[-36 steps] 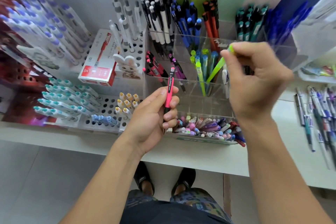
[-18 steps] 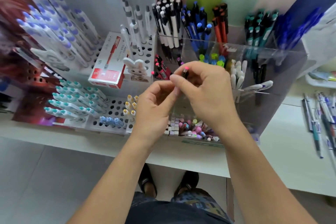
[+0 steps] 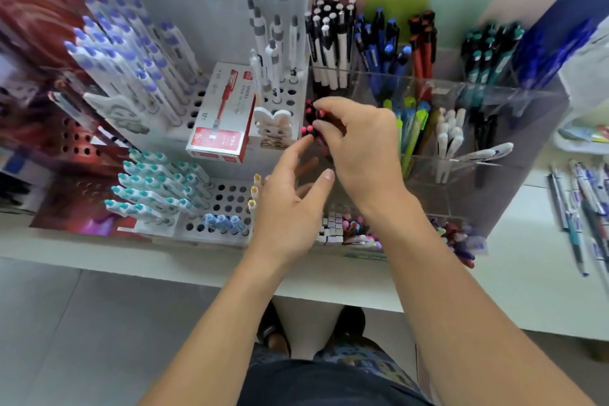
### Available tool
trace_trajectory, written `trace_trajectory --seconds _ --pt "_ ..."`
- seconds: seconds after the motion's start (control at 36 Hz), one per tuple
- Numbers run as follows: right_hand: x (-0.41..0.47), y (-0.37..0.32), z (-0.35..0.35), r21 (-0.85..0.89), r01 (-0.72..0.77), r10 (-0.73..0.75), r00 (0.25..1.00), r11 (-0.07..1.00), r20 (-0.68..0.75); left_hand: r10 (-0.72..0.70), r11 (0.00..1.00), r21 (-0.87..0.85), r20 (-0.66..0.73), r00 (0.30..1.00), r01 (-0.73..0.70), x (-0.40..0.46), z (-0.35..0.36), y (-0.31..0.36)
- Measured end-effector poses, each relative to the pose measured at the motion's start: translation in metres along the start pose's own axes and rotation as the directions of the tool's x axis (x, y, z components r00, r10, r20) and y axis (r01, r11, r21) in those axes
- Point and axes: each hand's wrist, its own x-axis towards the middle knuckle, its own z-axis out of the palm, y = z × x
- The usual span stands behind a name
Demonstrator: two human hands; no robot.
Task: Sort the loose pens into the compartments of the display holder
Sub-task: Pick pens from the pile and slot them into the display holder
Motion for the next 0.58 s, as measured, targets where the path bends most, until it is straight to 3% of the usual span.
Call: trace_trajectory --seconds 0.17,0.28,0.5,0.58 --pt "-0.006 0.007 0.003 -0.106 -0.042 0.056 0.989 0.994 0.134 0.052 0.998 -0.016 -0.053 0.997 -0.053 0.006 0.0 -0.011" --pt "-0.012 0.0 -0.004 0.124 -0.168 0.153 0.981 0.978 0.12 0.076 0.995 0.074 -0.1 0.992 -0.068 0.01 0.003 -0.016" --pt "-0.072 0.02 -0.079 0.195 -0.094 0.106 0.993 0.976 -0.052 0.087 0.996 0.041 -0.226 0.97 -0.079 -0.016 0.043 -0.005" --pt "-0.104 0.054 -0.123 0.149 -0.148 0.164 0.981 0.978 -0.102 0.069 0.998 0.014 -0.112 0.991 -0.068 -0.035 0.09 -0.005"
